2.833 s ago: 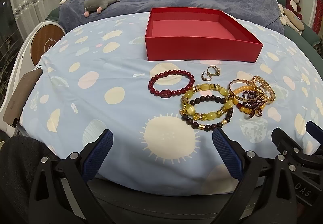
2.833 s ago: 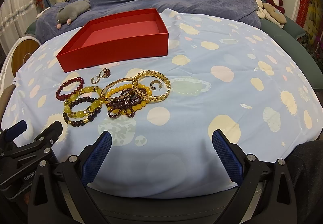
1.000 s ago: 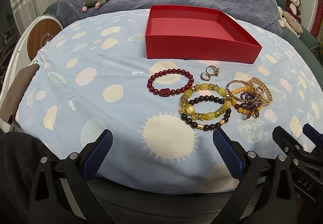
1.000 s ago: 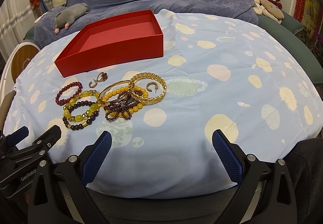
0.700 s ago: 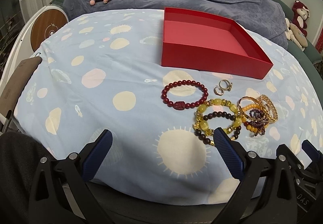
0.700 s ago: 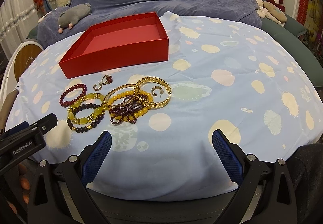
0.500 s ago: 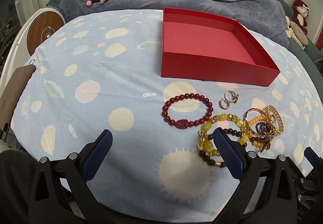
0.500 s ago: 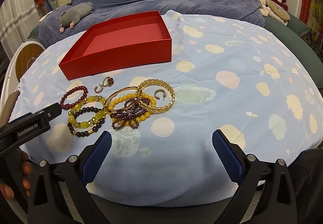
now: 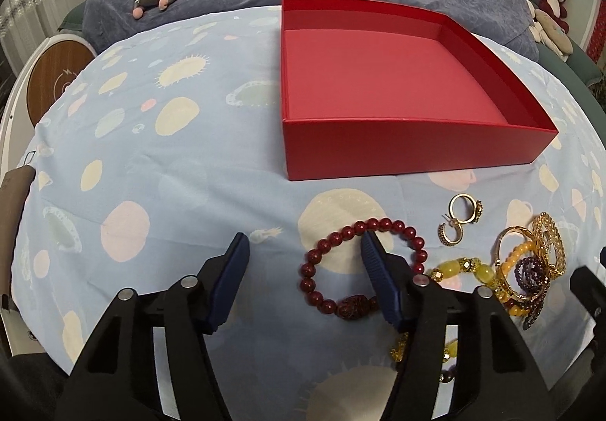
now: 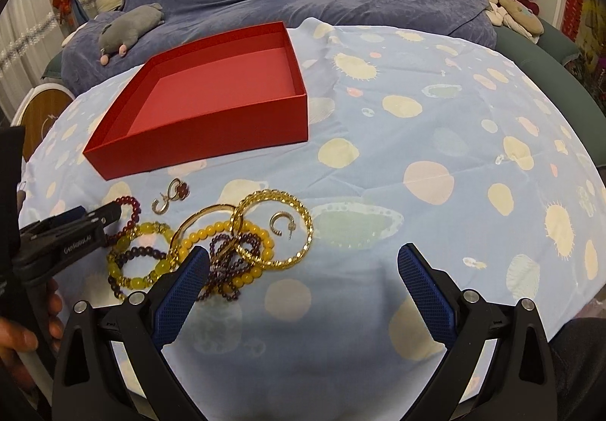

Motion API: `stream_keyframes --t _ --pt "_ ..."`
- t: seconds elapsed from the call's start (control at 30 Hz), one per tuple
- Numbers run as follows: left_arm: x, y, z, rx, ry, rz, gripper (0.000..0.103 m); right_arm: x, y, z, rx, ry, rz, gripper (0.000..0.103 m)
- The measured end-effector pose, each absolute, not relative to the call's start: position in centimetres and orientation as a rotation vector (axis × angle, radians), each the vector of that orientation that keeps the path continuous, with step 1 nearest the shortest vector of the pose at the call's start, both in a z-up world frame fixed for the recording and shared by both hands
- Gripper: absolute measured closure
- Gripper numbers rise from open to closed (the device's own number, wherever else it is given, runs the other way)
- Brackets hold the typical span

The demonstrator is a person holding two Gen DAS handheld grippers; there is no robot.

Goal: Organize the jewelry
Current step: 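Move the left gripper to the dark red bead bracelet and grasp it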

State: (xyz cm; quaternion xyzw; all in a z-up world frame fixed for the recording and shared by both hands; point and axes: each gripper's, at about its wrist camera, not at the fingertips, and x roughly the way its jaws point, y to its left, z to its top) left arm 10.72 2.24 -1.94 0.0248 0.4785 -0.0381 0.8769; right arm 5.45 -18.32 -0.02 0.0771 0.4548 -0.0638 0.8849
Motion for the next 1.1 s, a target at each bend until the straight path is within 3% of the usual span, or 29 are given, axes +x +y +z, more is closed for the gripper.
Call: stream_keyframes --t 0.13,0.23,0.8,0.9,1.03,1.1 --pt "10.7 2.0 -1.7 0.032 0.995 -0.114 0.082 7.0 -19.0 -0.2 0.172 0.969 -0.142 0.020" --pt "10.7 1.9 -1.6 0.011 1.002 -0.141 0.094 7.6 -19.0 -0.6 0.182 0.991 -0.114 0.033" --pt "9.9 2.8 -0.4 -0.053 0.988 -0.152 0.095 8.3 -19.2 -1.0 0.244 1.017 -0.107 0.034" --pt "9.7 2.9 -0.6 -0.061 0.994 -0.149 0.095 7.9 -19.6 -1.4 0.243 1.028 -0.105 0.042" --pt "9.6 2.9 -1.0 -0.065 1.009 -0.142 0.095 7.7 -20.0 -2.4 0.265 1.068 -0.090 0.065" --pt "9.5 2.9 -1.2 -0.063 1.018 -0.140 0.095 7.5 -19.9 -2.6 0.251 1.068 -0.091 0.069"
